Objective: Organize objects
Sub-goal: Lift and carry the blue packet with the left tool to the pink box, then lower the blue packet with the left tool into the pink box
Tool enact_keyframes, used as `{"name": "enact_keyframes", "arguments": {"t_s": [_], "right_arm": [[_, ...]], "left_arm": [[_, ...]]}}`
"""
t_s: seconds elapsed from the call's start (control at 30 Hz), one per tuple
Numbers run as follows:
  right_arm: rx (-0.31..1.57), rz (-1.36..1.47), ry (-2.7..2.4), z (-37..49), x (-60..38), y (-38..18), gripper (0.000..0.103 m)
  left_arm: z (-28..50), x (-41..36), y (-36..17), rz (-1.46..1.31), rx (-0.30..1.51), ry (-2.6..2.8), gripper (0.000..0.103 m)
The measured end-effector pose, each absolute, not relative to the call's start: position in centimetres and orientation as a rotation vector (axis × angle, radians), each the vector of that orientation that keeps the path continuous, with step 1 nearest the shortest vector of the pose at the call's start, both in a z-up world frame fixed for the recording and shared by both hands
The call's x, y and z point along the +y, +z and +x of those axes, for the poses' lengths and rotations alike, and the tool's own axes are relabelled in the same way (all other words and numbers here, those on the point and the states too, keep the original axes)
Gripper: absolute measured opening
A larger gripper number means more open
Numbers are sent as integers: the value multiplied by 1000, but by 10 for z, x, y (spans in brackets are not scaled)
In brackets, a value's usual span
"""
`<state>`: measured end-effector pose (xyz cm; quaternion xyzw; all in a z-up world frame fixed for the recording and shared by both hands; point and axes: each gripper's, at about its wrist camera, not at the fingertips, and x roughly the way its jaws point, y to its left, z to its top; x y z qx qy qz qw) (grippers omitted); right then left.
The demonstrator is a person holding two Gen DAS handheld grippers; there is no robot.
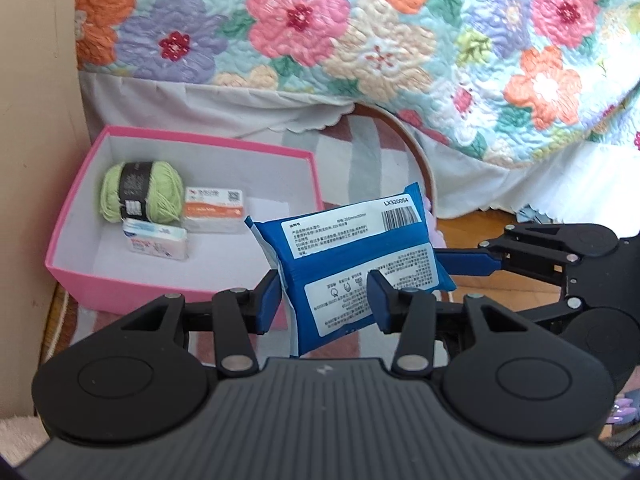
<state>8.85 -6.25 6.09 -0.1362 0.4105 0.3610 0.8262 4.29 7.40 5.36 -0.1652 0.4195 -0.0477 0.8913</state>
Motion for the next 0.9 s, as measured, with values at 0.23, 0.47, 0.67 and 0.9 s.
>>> {"name": "enact_keyframes", "arguments": {"t_s": [0.23,0.47,0.67,0.9], "right_arm": [[865,-321,771,110,-34,59,49],[916,-266,775,150,-6,43,46],[960,-234,772,180,23,16,44],[1062,-117,751,197,42,-29,44]], "left_arm": [[73,98,53,-284,886,-56,44],[108,131,39,-302,902,-11,45],[131,157,16,-301,935,25,45],[143,180,-26,-322,1004,63,45]]}}
